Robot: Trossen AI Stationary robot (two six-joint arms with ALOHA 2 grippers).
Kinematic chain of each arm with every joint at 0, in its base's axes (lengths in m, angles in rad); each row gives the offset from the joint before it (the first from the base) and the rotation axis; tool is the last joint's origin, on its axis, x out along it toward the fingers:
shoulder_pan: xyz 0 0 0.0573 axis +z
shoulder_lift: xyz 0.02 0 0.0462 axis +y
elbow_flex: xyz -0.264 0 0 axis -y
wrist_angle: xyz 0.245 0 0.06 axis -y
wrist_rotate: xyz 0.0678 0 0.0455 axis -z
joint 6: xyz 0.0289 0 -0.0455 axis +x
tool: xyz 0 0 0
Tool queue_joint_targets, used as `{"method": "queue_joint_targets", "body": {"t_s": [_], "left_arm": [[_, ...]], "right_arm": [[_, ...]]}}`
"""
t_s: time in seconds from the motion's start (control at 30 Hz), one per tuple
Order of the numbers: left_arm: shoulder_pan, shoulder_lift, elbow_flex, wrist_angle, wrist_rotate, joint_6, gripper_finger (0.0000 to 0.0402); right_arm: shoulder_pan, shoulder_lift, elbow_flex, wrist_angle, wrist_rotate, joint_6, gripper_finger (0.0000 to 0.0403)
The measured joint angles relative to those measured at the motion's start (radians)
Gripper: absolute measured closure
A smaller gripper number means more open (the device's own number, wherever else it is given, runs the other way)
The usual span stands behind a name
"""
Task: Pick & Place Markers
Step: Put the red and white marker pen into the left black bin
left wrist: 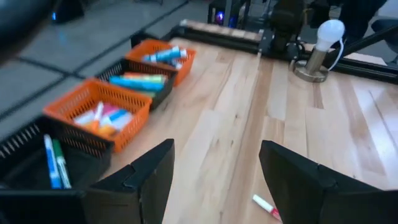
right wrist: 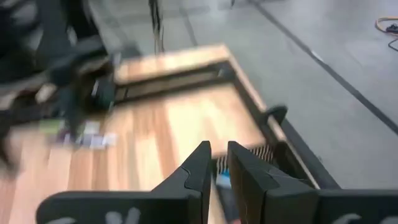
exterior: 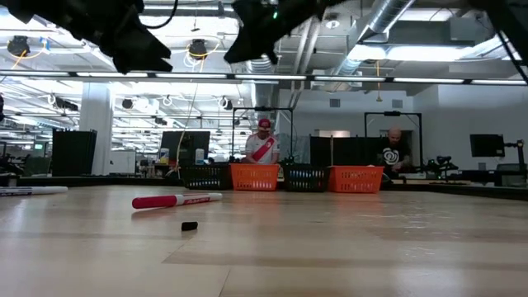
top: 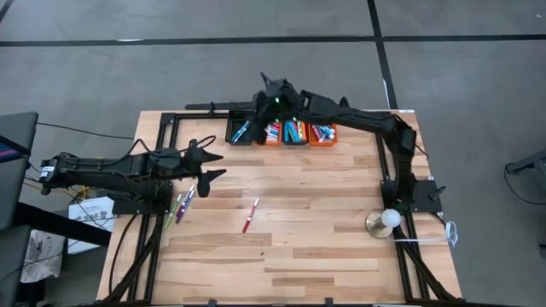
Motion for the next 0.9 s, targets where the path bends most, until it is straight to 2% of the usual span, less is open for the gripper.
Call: {"method": "queue_joint_targets", "body": {"t_s": [0.17, 0.3, 0.47, 0.6, 0.73, 0.9], "left_arm": [[-0.008, 0.138, 0.000, 0.031, 0.000, -0.072, 0.0169], [-0.009, 0.296, 0.024, 0.091, 0.014, -0.086, 0.0169], [-0.020, 0.445, 0.068, 0.099, 0.093, -0.190, 0.0169], [-0.079, 0.547, 0.065, 0.097, 0.091, -0.413, 0.0169], [-0.183, 0.642, 0.064, 0.162, 0.003, -0.584, 0.0169], [-0.257, 0.723, 0.064, 0.230, -0.138, -0.688, 0.0169]], "right_arm": [[0.083, -0.069, -0.036, -0.116, 0.113, -0.045, 0.0359], [0.117, -0.150, -0.190, -0.067, 0.164, -0.047, 0.0360], [0.135, -0.289, -0.463, 0.156, 0.167, -0.055, 0.0360], [0.160, -0.393, -0.659, 0.314, 0.168, -0.073, 0.0360], [0.183, -0.452, -0.785, 0.419, 0.166, -0.073, 0.0360], [0.204, -0.465, -0.850, 0.480, 0.171, -0.070, 0.0360]]}}
